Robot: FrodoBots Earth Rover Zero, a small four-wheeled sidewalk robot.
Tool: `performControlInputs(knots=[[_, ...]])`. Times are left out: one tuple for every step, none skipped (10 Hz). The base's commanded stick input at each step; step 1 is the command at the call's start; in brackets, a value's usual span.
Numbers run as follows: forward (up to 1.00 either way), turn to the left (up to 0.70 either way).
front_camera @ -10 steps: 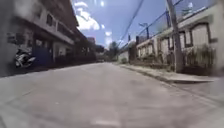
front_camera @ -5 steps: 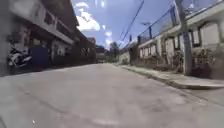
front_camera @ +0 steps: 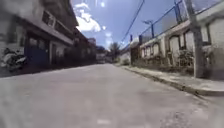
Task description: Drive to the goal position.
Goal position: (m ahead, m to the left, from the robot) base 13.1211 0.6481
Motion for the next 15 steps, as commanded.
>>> performControlInputs(knots=[[0.98, 0.02], [0.98, 0.02], [0.98, 0.02], [0.98, 0.02], [0.98, 0.02], [0.98, 0.0], [0.98, 0.0], [0.98, 0.0], [0.98, 0.0], [0.98, 0.0], [0.98, 0.0], [0.98, 0.0], [0.98, 0.0], [0.98, 0.0], [0.98, 0.0]])
